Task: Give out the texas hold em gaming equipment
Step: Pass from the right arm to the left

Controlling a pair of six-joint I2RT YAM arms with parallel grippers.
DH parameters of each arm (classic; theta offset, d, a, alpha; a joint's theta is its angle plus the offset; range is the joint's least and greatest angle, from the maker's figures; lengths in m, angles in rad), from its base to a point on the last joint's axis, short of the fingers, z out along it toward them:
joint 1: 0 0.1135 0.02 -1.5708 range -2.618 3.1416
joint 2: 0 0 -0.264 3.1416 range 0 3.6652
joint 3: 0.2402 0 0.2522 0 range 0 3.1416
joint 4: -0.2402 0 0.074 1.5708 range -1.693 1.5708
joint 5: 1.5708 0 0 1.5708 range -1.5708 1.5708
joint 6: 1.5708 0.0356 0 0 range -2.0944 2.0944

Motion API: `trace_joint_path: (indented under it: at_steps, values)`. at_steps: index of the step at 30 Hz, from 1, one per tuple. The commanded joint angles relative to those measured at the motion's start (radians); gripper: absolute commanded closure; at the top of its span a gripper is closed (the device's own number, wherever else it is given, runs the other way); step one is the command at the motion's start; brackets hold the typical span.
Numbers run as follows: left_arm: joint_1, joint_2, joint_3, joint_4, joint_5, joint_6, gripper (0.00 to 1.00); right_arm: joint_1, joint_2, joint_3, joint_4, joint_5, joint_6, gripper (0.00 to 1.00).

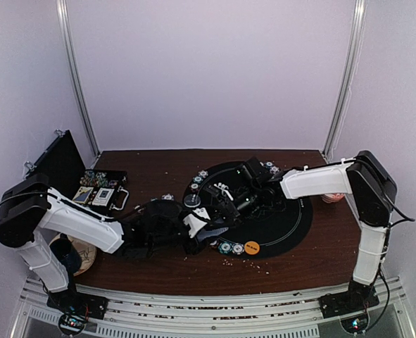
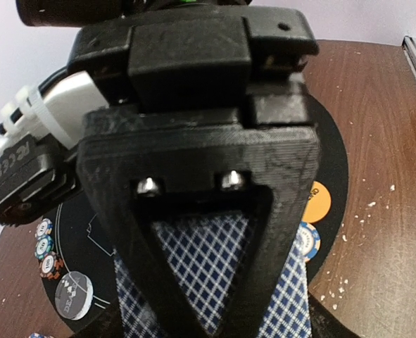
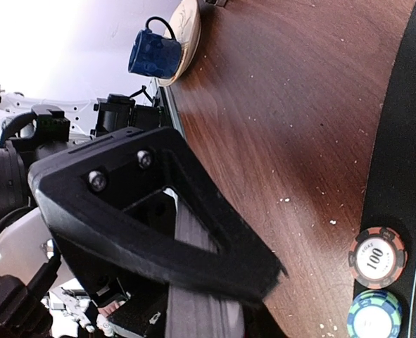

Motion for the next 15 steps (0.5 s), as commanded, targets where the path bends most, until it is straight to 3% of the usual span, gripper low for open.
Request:
trace_joint_path:
  at_steps: [1,15]
  values:
    - [-0.008,0.025,0.057,-0.019,0.066,-0.003,0.87,0.001,0.015,0.048,-0.064,0.006,-0.094,0.7]
    - [-0.006,0.054,0.117,-0.159,0.038,-0.001,0.94,-0.064,0.024,0.064,-0.141,-0.007,-0.156,0.65]
